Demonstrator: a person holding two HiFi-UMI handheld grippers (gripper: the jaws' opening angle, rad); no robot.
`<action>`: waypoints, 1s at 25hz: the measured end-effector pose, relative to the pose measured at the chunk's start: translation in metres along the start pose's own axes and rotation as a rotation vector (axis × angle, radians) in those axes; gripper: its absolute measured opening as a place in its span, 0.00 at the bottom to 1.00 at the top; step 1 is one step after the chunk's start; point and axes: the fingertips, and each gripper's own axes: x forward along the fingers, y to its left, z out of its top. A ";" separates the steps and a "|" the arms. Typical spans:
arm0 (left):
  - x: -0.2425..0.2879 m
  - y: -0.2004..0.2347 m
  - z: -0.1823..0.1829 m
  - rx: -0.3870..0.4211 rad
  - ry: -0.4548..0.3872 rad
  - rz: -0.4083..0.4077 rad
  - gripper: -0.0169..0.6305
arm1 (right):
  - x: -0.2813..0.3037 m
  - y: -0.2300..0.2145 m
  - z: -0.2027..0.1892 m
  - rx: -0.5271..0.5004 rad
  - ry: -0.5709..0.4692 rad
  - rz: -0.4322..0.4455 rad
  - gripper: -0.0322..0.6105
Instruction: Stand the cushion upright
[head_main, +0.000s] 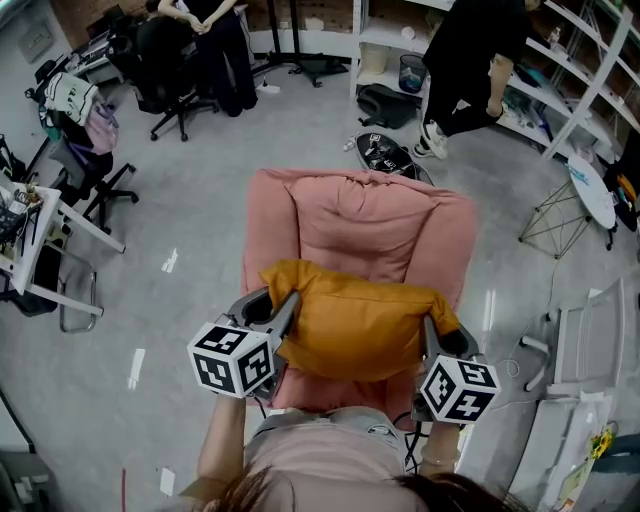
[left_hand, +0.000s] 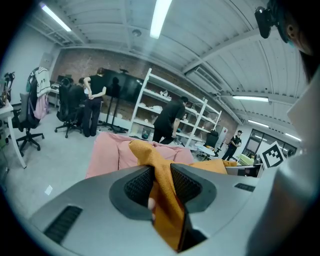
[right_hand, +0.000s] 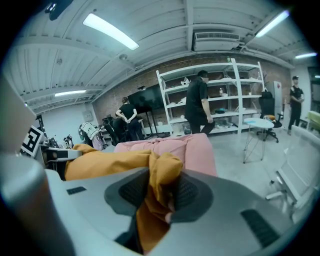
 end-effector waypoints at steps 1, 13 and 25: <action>0.004 0.000 0.002 0.001 -0.002 0.002 0.19 | 0.003 -0.003 0.002 0.003 -0.001 0.003 0.25; 0.054 0.004 0.027 0.008 -0.017 0.044 0.19 | 0.051 -0.029 0.030 0.008 -0.007 0.034 0.25; 0.081 0.022 0.048 0.005 -0.043 0.099 0.19 | 0.094 -0.032 0.057 -0.010 -0.014 0.092 0.25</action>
